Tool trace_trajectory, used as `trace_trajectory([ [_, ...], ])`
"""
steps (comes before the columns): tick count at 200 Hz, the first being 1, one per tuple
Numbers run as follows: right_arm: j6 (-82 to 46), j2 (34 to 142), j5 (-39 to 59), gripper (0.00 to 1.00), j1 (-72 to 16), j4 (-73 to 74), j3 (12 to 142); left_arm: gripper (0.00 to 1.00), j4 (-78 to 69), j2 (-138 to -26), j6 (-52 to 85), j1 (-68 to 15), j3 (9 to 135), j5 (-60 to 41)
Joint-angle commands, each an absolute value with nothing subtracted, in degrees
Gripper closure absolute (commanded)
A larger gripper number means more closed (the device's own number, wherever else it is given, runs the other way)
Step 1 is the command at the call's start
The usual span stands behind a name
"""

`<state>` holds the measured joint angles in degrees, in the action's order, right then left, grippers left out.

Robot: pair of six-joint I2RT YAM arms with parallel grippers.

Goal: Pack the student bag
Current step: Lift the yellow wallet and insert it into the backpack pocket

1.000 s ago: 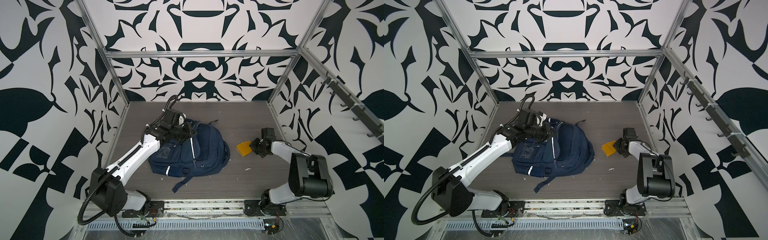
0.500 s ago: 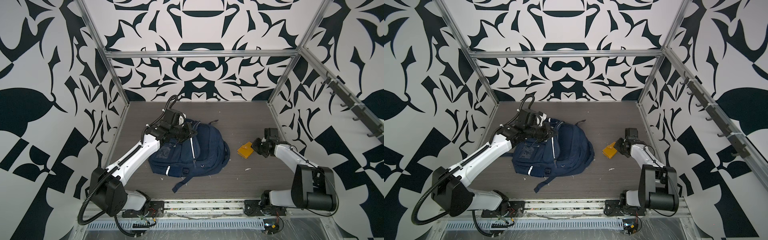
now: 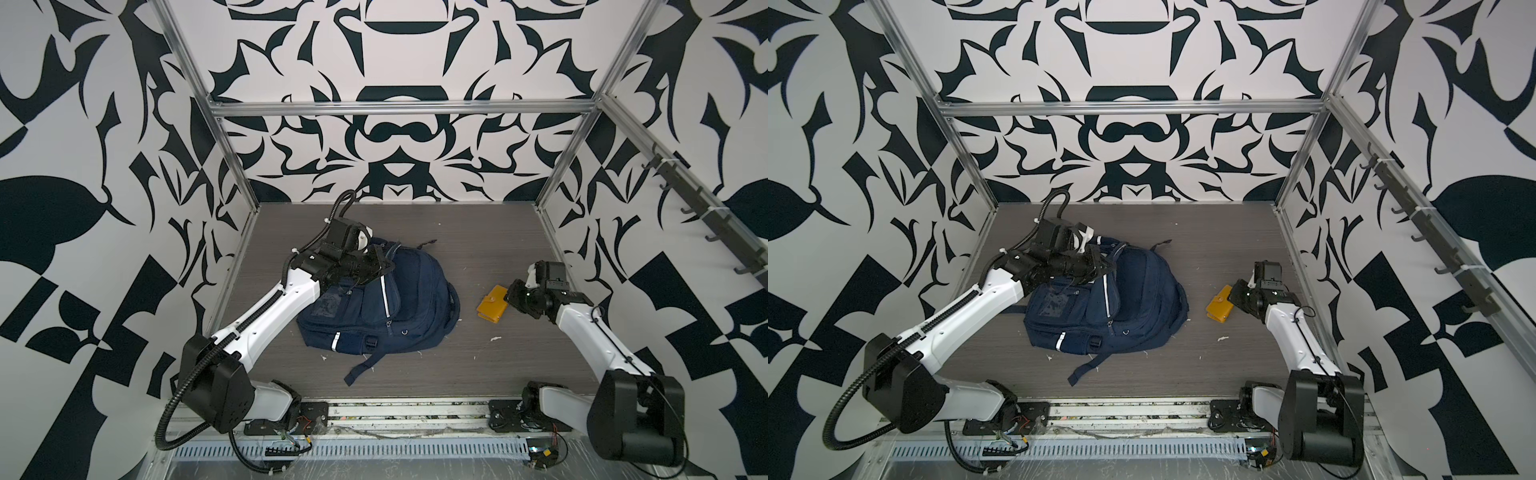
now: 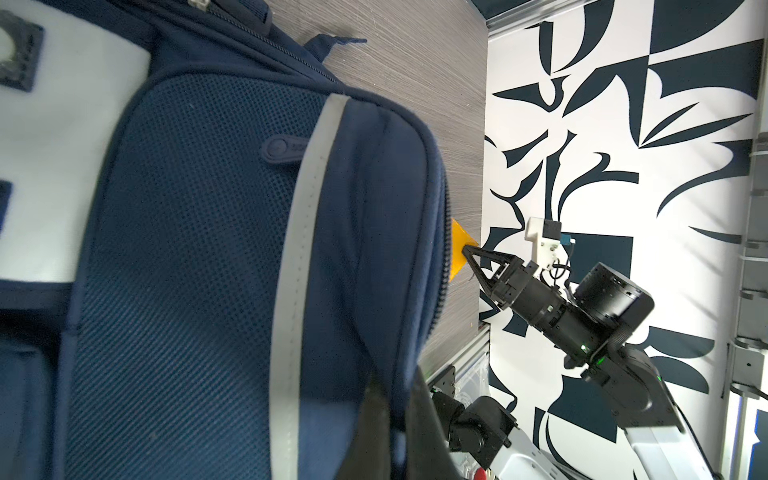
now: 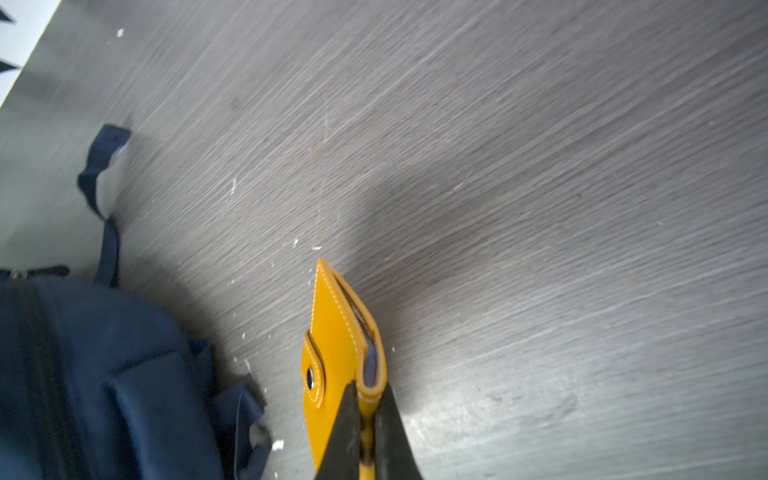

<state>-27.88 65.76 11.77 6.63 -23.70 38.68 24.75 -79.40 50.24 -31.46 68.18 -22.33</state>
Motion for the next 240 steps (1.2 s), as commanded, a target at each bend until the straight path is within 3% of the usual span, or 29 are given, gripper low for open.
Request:
trace_trajectory([
  [1,-23.8,63.2,13.2,1.00,5.8,-27.5,41.0,1.00,23.0,-78.1,48.9,-31.1,69.1,-23.3],
  [93,-20.3,53.9,14.7,1.00,1.4,-33.0,52.3,1.00,24.4,-79.1,46.9,-31.1,70.9,-22.5],
  [192,-27.2,61.9,7.7,1.00,-25.5,-30.4,67.0,1.00,26.0,-80.3,44.0,-30.7,73.1,-22.9],
  [240,-32.8,66.2,8.1,1.00,-31.9,-24.5,66.4,1.00,26.1,-80.0,43.3,-30.6,73.2,-23.3],
])
